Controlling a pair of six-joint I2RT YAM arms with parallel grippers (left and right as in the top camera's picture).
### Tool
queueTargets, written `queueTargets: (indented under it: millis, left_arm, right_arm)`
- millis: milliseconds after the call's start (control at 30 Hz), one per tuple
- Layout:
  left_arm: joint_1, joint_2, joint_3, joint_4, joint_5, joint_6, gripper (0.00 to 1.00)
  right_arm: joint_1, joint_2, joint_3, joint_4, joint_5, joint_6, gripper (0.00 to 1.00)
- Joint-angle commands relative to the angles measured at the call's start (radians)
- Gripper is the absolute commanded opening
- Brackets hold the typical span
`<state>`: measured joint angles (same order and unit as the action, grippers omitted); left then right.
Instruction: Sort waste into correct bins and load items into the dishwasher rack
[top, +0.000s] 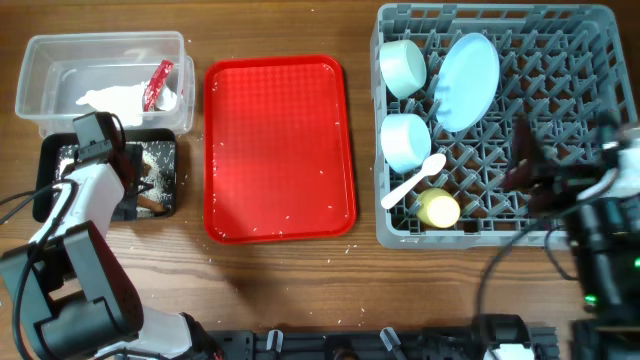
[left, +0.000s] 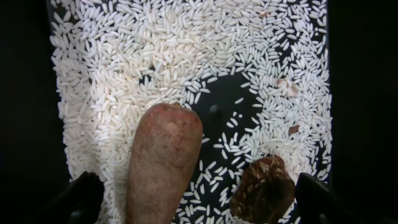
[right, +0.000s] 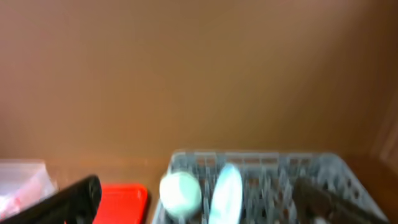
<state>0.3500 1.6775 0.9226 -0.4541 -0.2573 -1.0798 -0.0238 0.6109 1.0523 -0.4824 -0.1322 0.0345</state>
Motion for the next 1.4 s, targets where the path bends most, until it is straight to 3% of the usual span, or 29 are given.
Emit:
queueTargets:
  millis: [0,233,400,700,1367]
  left_arm:
    - [0.007,0.006,-0.007,0.002,-0.017,-0.002,1.00]
    - [0.007,0.006,-0.007,0.002,-0.017,-0.002,1.00]
    - [0.007,0.006,-0.007,0.002,-0.017,-0.002,1.00]
    - [0.007,0.006,-0.007,0.002,-0.017,-0.002,1.00]
    - [0.007,-0.043,-0.008,-0.012,-0.017,-0.002,1.00]
  right_arm:
    - [-0.031,-0.140,-0.307,0.178,-0.132,-0.024,1.00]
    - [-0.036,-0.447,-0.832,0.529,-0.075,0.082,1.00]
    - [-0.036,-0.549,-0.992,0.580,0.018,0.126,1.00]
    - [-0.035,-0.608,-1.047,0.484,0.021,0.125,1.00]
    - [-0.035,-0.597,-1.047,0.489,0.024,0.125,1.00]
